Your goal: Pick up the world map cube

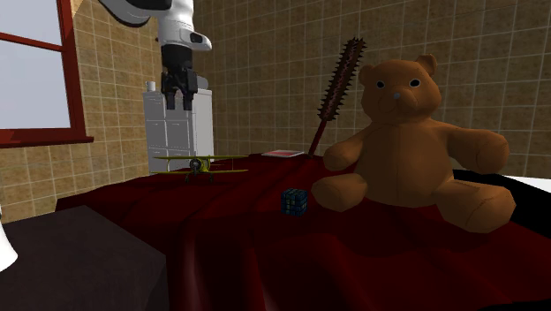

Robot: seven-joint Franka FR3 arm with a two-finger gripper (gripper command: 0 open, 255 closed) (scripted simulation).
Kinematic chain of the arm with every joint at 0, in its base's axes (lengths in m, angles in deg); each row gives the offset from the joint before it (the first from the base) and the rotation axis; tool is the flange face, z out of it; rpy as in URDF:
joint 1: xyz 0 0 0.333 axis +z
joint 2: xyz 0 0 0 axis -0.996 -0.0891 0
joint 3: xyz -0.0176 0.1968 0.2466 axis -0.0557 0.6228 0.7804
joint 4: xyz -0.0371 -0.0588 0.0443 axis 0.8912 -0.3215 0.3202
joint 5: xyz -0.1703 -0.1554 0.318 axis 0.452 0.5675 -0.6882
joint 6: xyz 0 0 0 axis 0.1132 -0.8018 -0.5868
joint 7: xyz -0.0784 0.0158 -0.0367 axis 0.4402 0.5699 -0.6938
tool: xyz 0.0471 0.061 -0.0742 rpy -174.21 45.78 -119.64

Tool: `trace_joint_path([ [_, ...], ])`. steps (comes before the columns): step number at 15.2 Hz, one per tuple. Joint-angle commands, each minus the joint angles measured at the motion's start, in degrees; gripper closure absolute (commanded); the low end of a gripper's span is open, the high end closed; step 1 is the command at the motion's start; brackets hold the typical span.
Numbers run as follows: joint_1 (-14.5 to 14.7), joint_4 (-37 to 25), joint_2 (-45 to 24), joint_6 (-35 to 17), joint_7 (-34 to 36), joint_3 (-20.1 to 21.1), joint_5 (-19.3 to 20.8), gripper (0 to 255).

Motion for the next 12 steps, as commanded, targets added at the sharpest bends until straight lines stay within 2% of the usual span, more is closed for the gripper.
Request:
trace_joint_path([
  [1, -0.43, -0.52, -3.51, -3.05, -1.65, -1.32, 0.30, 0],
  [6, -1.36, -4.36, -13.45, -9.08, -6.34, -4.62, -0.28, 0],
  [12, -2.75, -11.32, -26.17, -14.48, -12.64, -7.58, -3.37, 0],
])
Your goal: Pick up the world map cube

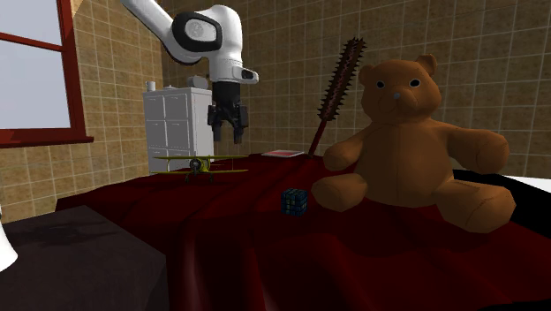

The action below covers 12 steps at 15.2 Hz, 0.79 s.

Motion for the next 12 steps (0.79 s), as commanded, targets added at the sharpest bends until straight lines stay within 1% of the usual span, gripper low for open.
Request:
trace_joint_path([
  [1, -0.71, -1.96, -3.94, -1.83, -2.30, -0.82, -1.20, 0],
  [6, -3.12, -10.05, -14.86, -4.11, -7.50, -1.53, -5.16, 0],
  [12, -7.36, -22.22, -27.98, -4.56, -12.28, -0.82, -9.21, 0],
])
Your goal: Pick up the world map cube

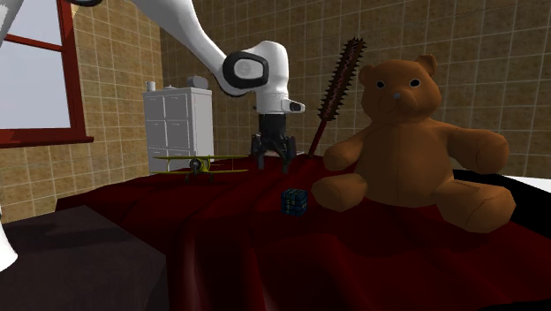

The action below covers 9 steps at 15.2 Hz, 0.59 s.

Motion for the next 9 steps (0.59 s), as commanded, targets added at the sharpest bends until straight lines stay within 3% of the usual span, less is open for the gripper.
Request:
trace_joint_path([
  [1, -1.63, -4.92, -5.18, -0.15, -1.45, 0.50, -1.41, 0],
  [5, -4.85, -15.13, -14.09, 1.18, -3.21, 1.36, -2.97, 0],
  [9, -5.18, -15.09, -16.07, -0.81, -3.54, 1.85, -3.55, 0],
])
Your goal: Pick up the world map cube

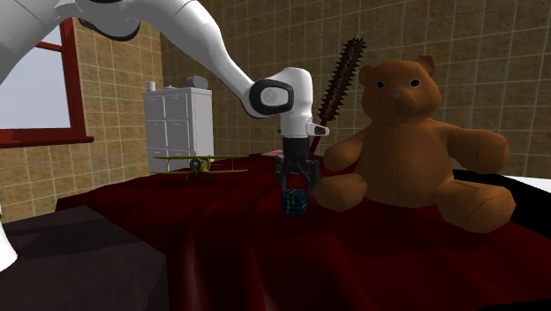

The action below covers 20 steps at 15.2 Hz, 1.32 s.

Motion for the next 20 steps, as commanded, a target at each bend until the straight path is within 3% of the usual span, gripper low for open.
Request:
trace_joint_path([
  [1, -0.09, 0.06, -0.98, -1.05, -0.11, 0.26, -0.29, 0],
  [6, -0.32, -0.06, -2.34, -2.27, -0.32, 0.58, -0.66, 0],
  [7, -0.32, -0.07, -2.34, -2.26, -0.32, 0.58, -0.67, 255],
  [20, 0.04, 0.10, -0.25, -0.36, 0.01, 0.07, -0.08, 255],
])
